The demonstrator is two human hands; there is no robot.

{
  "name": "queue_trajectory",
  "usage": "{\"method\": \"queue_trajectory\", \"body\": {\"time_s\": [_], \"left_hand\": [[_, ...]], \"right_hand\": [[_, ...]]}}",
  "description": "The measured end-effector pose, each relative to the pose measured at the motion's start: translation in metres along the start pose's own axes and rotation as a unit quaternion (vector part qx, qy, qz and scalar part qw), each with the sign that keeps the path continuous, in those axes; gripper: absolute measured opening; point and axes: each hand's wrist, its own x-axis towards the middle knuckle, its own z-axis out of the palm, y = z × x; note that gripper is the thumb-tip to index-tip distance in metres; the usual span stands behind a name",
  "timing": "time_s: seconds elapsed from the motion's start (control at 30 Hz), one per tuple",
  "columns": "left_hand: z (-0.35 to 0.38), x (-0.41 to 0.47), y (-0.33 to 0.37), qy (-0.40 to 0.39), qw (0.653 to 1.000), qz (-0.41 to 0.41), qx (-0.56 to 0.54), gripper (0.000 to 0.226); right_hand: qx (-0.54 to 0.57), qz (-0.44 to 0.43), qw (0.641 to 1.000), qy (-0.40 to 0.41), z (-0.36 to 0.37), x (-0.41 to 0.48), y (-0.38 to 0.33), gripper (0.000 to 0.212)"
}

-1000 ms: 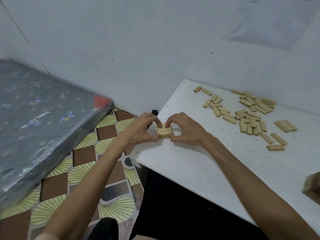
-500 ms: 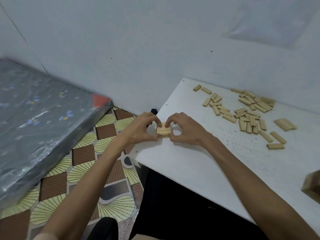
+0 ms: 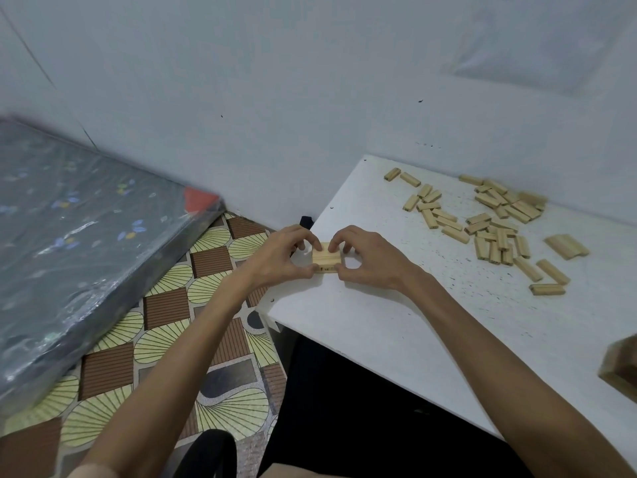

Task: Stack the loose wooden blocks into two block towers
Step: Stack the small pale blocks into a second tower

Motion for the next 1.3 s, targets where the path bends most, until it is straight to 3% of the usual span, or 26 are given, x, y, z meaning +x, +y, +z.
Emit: {"method": "queue_trajectory", "body": {"time_s": [0.6,1.0,1.3], "left_hand": [[0.001,-0.004,0.002,-0.007,1.000,-0.023,-0.019,0.079],[0.008,-0.002,-0.001,0.016,0.999,-0.034,-0.006,0.092],[0.010,-0.001,-0.004,0.023,0.999,-0.034,0.017,0.087]], "right_hand": [[0.011,0.034,0.999,-0.003,-0.001,-0.002,-0.004,0.053],[0.006,0.039,0.999,0.001,-0.001,-0.003,-0.005,0.051],[0.001,0.044,0.999,-0.001,-0.002,-0.004,-0.008,0.051]]}}
